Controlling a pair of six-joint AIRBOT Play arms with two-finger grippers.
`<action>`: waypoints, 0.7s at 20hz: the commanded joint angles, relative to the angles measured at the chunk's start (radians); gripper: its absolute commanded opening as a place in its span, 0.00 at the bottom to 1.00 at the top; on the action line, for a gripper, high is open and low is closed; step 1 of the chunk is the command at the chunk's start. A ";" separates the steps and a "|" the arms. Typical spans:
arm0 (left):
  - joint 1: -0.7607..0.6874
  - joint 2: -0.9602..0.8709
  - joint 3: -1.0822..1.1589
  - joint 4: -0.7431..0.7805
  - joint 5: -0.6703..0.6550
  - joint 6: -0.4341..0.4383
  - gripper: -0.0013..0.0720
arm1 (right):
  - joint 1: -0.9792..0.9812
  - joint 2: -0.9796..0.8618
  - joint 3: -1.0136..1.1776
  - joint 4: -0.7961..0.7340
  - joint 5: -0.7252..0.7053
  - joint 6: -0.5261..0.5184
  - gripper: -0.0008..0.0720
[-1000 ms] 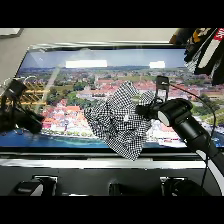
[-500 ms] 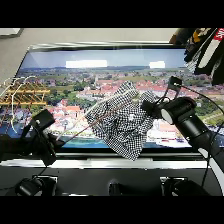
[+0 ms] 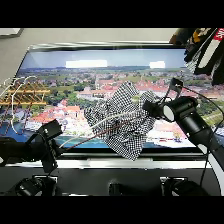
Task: Fold the clothes and pants, and hang the long-sleeved shirts on hangers.
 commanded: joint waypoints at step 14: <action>-0.001 -0.080 0.038 -0.078 -0.063 0.032 0.05 | -0.002 0.007 0.001 -0.032 -0.012 0.032 0.05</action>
